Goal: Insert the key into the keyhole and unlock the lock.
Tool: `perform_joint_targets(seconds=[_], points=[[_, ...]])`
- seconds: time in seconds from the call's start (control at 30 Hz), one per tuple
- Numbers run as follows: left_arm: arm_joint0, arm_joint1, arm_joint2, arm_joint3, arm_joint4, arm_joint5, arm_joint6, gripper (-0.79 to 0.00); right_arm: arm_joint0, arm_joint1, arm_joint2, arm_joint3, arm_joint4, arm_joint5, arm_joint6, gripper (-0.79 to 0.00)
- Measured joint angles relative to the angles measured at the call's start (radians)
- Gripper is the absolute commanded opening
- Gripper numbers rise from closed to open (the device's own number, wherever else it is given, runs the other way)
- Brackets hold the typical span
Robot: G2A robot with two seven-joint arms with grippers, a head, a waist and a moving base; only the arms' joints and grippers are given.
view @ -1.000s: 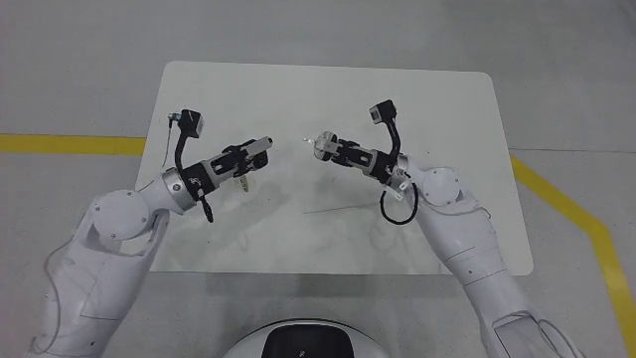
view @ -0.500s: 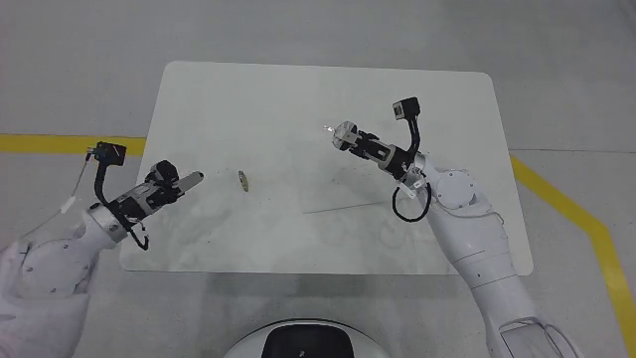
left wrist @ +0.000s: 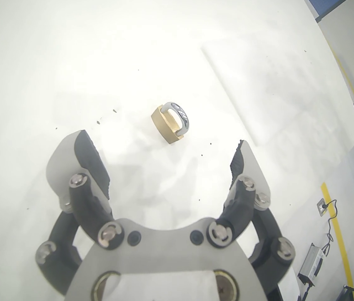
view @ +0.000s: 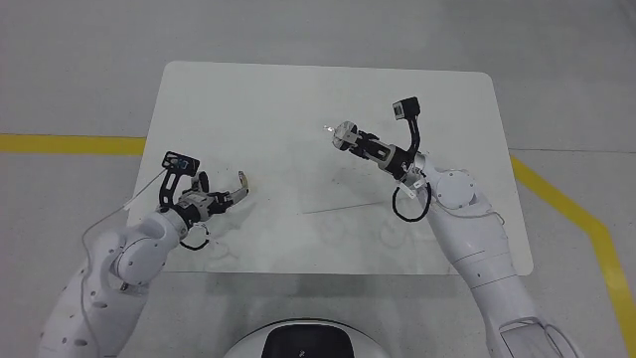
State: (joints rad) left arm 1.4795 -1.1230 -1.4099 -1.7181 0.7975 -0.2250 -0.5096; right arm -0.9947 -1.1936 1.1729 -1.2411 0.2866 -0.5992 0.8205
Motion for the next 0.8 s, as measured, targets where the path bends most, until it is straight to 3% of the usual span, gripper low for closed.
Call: perform_joint_targets(seconds=[0.27, 0.63, 0.67, 0.73, 0.8], points=[[-0.051, -0.007, 0.052, 0.04, 0.005, 0.021, -0.005, -0.175, 0.0, 0.0, 0.0, 0.0, 0.0, 0.0, 0.0, -0.785], [-0.108, -0.017, 0.11, 0.1, 0.025, 0.039, 0.002, -0.234, 0.0, 0.0, 0.0, 0.0, 0.0, 0.0, 0.0, -0.785], [-0.112, -0.017, 0.112, 0.104, 0.025, 0.039, 0.004, -0.259, 0.0, 0.0, 0.0, 0.0, 0.0, 0.0, 0.0, -0.785], [-0.118, -0.018, 0.115, 0.11, 0.025, 0.043, 0.004, -0.397, 0.0, 0.0, 0.0, 0.0, 0.0, 0.0, 0.0, -0.785], [-0.123, -0.018, 0.116, 0.113, 0.024, 0.046, 0.003, -0.456, 0.0, 0.0, 0.0, 0.0, 0.0, 0.0, 0.0, -0.785]])
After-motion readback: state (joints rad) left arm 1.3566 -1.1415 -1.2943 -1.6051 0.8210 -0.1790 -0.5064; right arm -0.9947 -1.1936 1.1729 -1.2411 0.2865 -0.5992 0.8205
